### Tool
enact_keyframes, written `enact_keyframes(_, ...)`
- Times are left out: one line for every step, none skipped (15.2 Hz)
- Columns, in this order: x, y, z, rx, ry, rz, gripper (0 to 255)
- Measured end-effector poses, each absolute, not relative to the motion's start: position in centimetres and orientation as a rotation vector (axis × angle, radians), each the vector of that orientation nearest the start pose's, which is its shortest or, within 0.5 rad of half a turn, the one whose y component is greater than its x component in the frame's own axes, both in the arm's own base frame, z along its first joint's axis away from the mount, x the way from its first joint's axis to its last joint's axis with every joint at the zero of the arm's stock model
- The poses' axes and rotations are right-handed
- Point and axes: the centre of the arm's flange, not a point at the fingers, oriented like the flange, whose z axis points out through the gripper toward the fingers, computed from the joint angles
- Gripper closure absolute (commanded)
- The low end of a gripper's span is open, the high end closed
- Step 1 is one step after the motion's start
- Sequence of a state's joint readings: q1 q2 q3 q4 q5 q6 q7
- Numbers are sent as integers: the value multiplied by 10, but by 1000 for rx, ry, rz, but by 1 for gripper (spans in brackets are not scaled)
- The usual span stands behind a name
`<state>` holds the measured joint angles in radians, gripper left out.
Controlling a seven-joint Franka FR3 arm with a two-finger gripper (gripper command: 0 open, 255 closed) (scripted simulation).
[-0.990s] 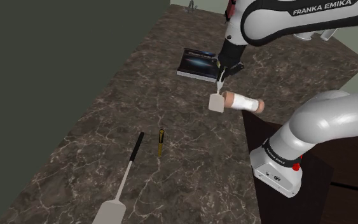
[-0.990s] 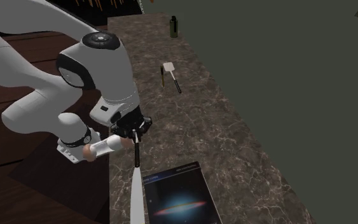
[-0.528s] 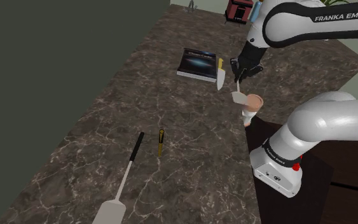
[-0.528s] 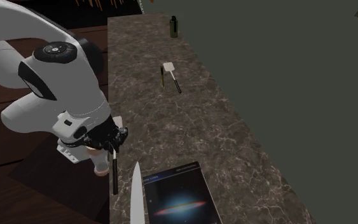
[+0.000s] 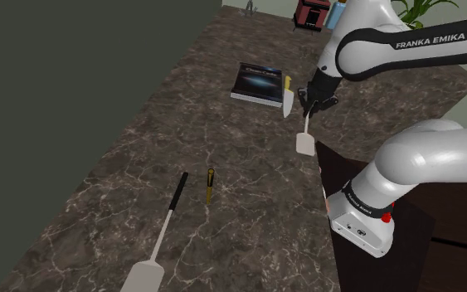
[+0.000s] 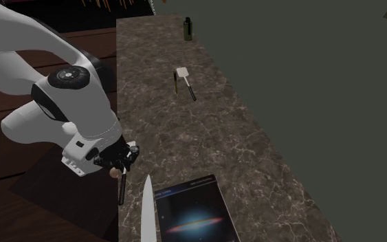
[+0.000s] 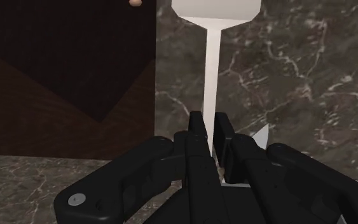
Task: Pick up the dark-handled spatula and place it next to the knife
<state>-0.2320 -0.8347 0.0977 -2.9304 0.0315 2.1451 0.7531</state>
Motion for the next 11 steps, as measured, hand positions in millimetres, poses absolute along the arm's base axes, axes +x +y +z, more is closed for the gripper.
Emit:
enact_keyframes(285,-43,376,-2830,1427,-93,255)
enact_keyframes(285,-43,371,-2830,1427,-93,255)
enact_keyframes(285,-42,366,-2830,1427,-93,255)
enact_keyframes(285,-43,361,-2830,1427,-93,255)
enact_keyframes(286,-43,356,-2830,1427,-93,255)
enact_keyframes(285,-43,354,-2830,1427,-94,255)
enact_keyframes(285,-43,352,-2830,1427,-94,255)
enact_keyframes(285,-43,351,-2830,1427,-94,255)
enact_keyframes(285,-43,351,-2830,1427,-94,255)
enact_keyframes(285,-43,351,-2830,1427,-94,255)
enact_keyframes(285,-43,351,-2830,1427,-94,255)
